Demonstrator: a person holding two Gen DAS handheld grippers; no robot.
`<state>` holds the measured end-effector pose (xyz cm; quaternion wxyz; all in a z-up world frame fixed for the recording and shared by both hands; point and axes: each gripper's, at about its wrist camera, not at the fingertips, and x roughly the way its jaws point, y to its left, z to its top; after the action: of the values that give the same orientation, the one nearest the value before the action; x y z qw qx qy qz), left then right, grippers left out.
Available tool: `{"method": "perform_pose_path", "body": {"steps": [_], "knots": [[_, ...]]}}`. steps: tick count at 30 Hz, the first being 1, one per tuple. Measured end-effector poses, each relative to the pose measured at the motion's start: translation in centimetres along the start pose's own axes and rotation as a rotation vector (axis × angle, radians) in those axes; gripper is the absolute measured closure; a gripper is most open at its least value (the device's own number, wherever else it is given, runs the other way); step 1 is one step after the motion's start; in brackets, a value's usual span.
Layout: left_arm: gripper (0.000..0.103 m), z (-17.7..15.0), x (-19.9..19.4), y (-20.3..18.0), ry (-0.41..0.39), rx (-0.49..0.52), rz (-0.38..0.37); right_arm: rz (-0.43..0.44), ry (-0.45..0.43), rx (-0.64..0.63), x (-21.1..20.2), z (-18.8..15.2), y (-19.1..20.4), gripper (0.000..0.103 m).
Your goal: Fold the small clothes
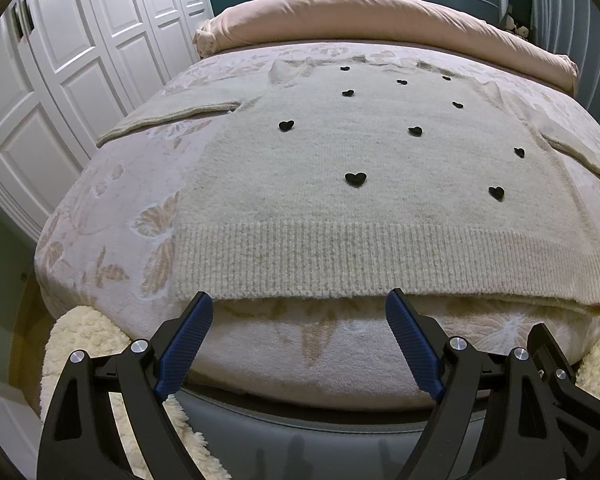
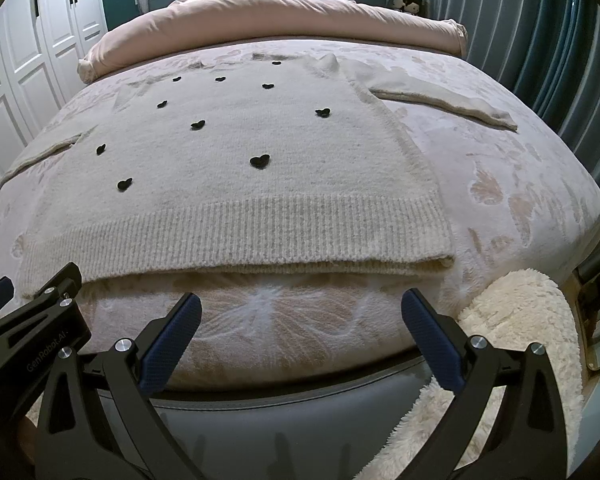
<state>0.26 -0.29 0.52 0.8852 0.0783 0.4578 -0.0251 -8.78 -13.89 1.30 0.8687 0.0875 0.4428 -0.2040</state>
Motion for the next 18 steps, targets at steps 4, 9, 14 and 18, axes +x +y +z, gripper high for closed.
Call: {"method": "perform_pose_path", "body": {"steps": [4, 9, 14, 18], "knots": [[0.019, 0.06, 0.02, 0.03, -0.001, 0.002, 0.0, 0.0, 0.0, 0.003, 0.0, -0.02, 0.03, 0.005], [0.019, -0.04, 0.01, 0.05, -0.001, 0.001, -0.001, 0.001, 0.002, 0.004, -0.08, 0.03, -0.07, 0.005], [0.019, -0.02, 0.01, 0.11, 0.0, 0.001, 0.0, 0.002, 0.003, 0.006, -0.17, 0.04, -0.16, 0.005], [0.019, -0.07, 0.0, 0.32, -0.003, 0.0, 0.001, 0.001, 0.002, 0.004, -0.11, 0.02, -0.12, 0.005]]}}
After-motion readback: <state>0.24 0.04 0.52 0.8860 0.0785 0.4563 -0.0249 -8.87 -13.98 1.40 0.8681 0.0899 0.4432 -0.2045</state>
